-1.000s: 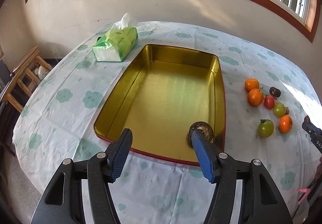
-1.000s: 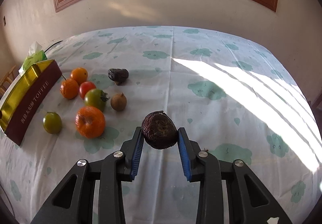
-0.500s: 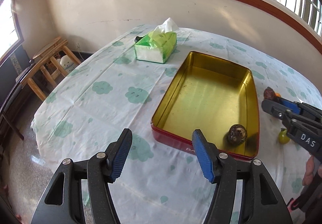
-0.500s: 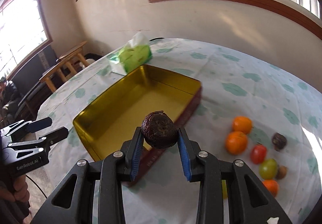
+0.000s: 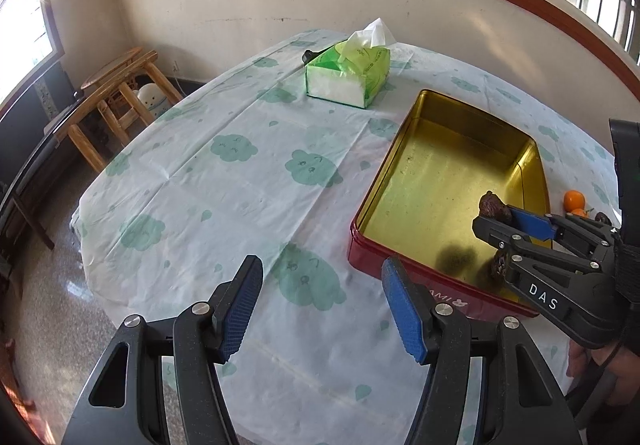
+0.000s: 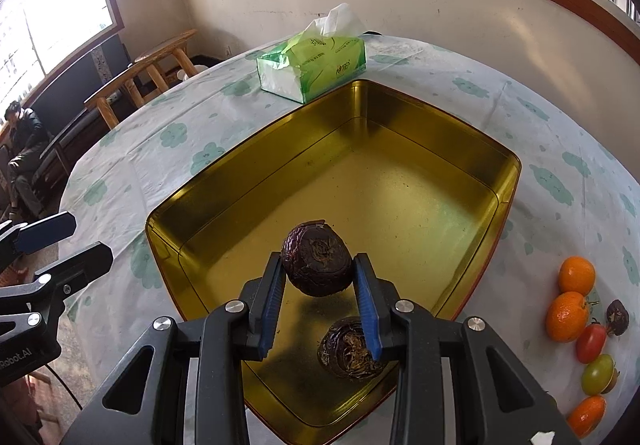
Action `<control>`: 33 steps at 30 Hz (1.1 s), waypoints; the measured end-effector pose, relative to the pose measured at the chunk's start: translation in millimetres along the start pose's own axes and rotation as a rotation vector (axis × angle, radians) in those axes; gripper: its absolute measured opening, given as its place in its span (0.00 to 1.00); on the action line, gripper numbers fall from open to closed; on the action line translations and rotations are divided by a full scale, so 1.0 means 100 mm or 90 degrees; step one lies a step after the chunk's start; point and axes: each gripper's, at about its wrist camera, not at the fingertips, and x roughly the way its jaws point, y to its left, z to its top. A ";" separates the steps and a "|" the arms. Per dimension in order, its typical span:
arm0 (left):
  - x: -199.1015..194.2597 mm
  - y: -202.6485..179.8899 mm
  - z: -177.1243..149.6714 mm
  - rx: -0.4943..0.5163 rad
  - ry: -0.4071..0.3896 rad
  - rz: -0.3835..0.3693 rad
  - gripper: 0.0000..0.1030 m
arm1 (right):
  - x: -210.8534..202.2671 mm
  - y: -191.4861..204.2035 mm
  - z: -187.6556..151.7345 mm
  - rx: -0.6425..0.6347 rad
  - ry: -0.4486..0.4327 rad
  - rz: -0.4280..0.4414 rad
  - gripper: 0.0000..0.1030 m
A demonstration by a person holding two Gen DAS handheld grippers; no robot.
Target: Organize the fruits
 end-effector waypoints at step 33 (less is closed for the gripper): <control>-0.22 -0.96 -0.15 0.123 -0.015 -0.113 0.61 | -1.23 -1.30 -1.17 0.172 -0.067 -0.159 0.45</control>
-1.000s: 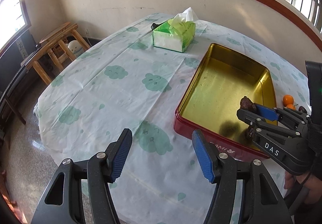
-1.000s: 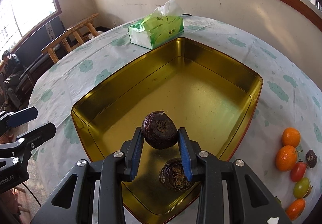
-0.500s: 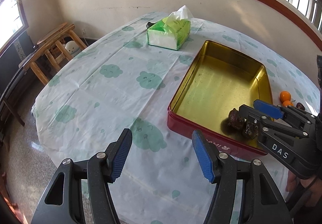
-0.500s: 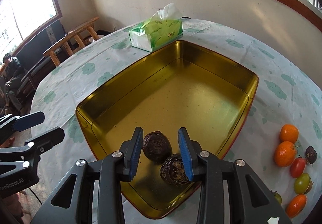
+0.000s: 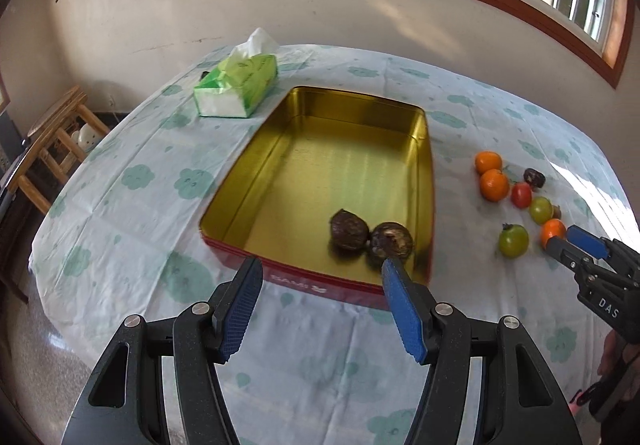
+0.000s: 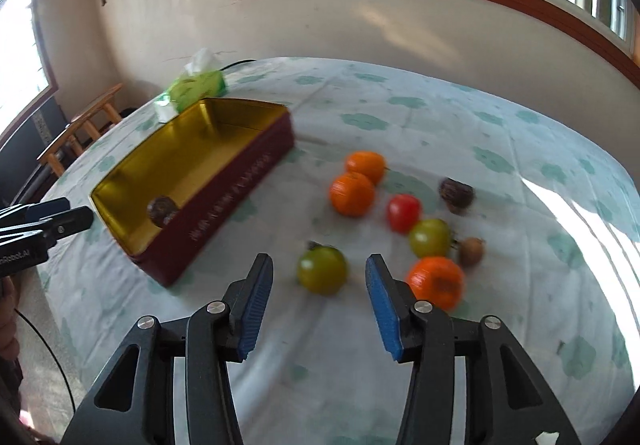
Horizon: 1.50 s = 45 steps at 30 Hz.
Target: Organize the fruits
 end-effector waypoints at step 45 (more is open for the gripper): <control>0.94 -1.72 0.13 0.154 0.064 -0.150 0.61 | 0.38 -0.88 -0.26 0.100 0.018 -0.130 0.40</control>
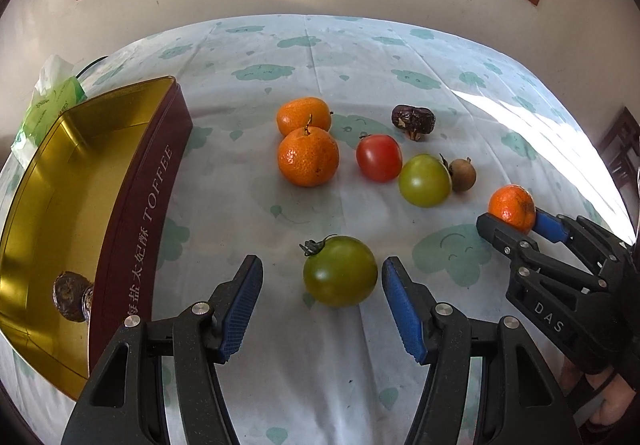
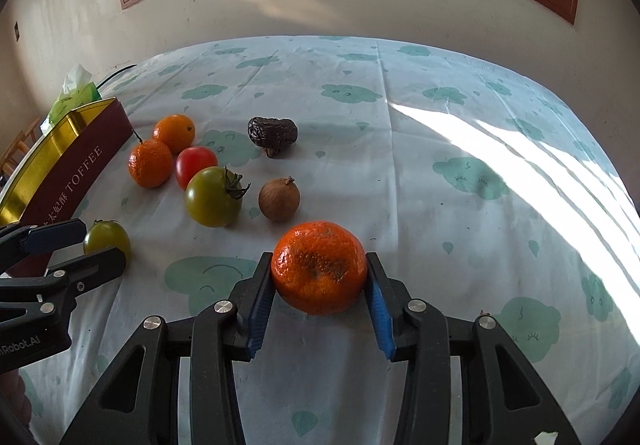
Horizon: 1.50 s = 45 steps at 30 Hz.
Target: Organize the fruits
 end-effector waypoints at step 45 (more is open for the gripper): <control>-0.57 1.83 -0.15 -0.154 -0.050 0.206 0.36 | 0.00 0.02 0.00 -0.003 0.001 -0.004 0.41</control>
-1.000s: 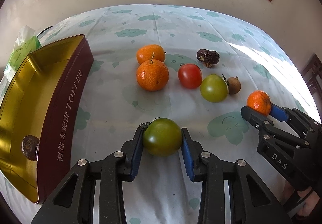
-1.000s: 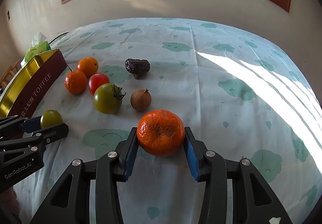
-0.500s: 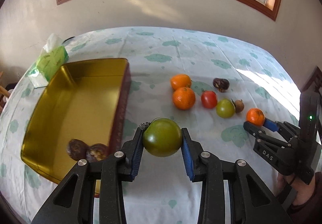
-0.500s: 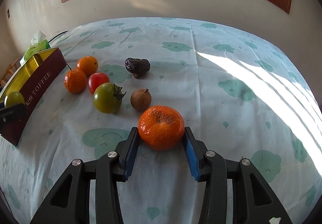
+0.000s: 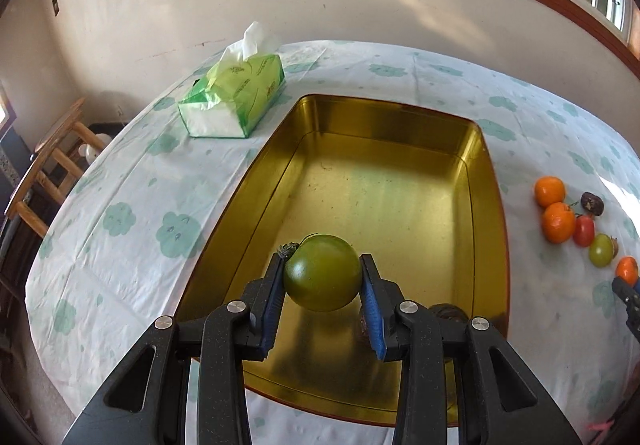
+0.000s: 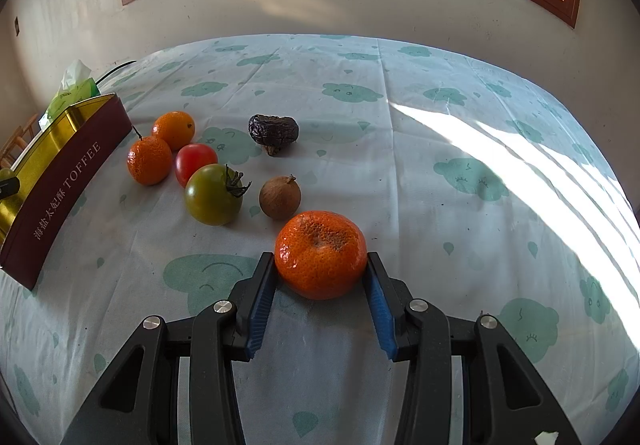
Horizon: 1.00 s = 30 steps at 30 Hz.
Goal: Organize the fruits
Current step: 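Lower the green tomato into the tin and open the left gripper while the right holds the tangerine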
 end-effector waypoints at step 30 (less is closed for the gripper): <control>0.00 -0.07 -0.40 0.037 0.045 0.015 0.36 | 0.00 0.00 0.00 0.000 0.001 -0.001 0.41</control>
